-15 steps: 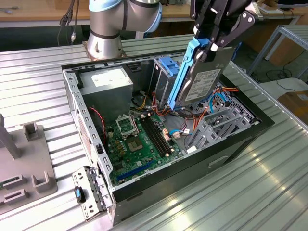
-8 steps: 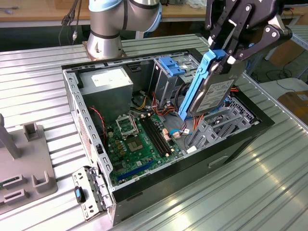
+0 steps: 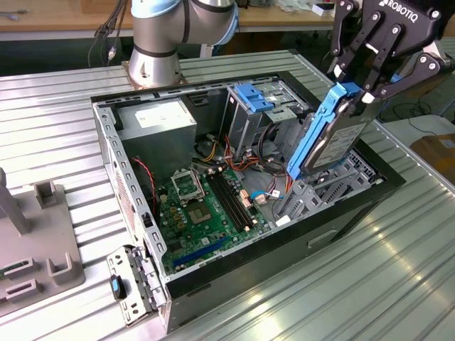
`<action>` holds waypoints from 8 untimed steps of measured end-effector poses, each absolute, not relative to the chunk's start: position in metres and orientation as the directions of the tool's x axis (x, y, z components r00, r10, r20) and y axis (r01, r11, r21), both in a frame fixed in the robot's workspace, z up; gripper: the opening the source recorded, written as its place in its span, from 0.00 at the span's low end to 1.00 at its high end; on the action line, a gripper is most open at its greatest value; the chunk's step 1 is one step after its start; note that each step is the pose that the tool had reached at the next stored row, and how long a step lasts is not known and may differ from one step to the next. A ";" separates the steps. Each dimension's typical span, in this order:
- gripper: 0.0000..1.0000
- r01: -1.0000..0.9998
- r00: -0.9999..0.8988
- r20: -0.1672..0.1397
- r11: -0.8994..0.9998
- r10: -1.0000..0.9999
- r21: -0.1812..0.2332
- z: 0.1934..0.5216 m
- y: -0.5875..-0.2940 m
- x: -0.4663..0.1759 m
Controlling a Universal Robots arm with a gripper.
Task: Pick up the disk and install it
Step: 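Pick up the disk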
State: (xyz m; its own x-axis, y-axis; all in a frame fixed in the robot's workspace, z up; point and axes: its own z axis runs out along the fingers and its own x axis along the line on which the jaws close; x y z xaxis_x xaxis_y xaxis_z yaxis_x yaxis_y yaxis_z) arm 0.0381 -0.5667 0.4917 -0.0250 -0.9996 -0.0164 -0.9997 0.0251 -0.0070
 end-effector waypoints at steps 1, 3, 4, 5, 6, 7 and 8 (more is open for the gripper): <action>0.36 -1.000 -0.025 -0.016 0.025 -1.000 -0.007 0.491 -0.567 0.043; 0.36 -1.000 -0.025 -0.016 0.025 -1.000 -0.007 0.490 -0.567 0.052; 0.36 -1.000 -0.025 -0.016 0.025 -1.000 -0.007 0.489 -0.567 0.056; 0.36 -1.000 -0.025 -0.016 0.025 -1.000 -0.007 0.488 -0.567 0.060; 0.36 -1.000 -0.025 -0.016 0.025 -1.000 -0.007 0.488 -0.567 0.061; 0.36 -1.000 -0.025 -0.016 0.025 -1.000 -0.007 0.488 -0.567 0.061; 0.36 -1.000 -0.025 -0.016 0.025 -1.000 -0.007 0.487 -0.567 0.061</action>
